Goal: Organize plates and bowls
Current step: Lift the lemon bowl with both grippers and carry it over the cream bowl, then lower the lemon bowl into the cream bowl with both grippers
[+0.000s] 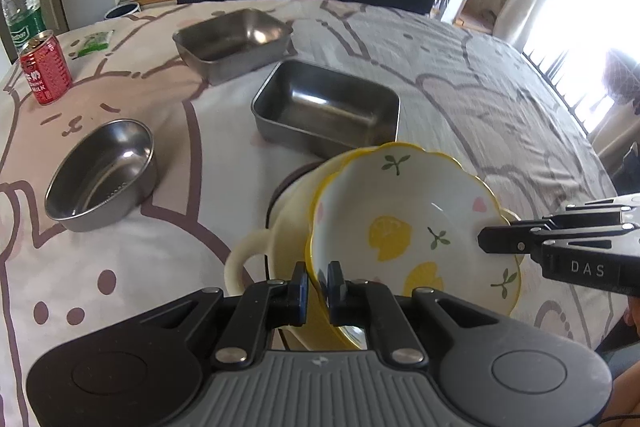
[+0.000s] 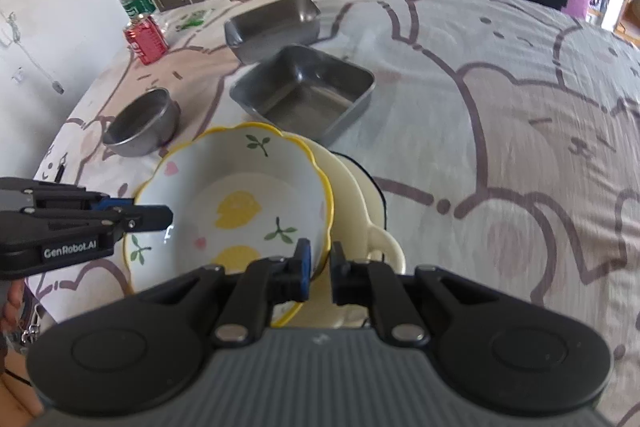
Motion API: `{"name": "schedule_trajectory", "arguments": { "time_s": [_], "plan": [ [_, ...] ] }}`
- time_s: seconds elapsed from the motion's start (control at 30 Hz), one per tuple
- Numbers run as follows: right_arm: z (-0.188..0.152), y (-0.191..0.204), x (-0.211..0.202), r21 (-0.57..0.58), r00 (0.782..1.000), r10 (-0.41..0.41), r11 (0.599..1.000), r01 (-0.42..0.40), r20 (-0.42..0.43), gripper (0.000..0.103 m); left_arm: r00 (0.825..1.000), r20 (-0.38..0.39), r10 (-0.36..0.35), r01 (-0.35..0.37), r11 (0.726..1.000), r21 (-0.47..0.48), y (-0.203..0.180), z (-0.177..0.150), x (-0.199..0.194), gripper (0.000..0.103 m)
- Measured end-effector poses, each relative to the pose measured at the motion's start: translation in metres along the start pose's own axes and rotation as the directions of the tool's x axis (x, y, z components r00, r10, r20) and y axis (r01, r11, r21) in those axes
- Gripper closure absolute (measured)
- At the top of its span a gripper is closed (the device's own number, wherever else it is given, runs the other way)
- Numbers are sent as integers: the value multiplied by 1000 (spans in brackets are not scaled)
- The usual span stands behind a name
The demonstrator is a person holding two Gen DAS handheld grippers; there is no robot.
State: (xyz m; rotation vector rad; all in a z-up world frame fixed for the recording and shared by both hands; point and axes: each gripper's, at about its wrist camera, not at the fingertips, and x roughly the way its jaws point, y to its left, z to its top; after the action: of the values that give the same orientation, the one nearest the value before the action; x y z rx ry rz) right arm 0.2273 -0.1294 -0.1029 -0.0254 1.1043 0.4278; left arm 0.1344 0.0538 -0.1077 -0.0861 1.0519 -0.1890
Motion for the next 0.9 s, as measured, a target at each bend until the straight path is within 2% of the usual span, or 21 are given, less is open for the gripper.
{"name": "schedule_trajectory", "arguments": {
  "time_s": [0.7,0.9],
  "plan": [
    [3,0,14,-23,999,-37,999,36,-38,91,998,-47,30,-29,999,26,-2,1,12,93],
    [6,-5,16,16,999,-14,1000,15,-52,92,999,-49,22,-21,999,31,0,2,13,93]
  ]
}}
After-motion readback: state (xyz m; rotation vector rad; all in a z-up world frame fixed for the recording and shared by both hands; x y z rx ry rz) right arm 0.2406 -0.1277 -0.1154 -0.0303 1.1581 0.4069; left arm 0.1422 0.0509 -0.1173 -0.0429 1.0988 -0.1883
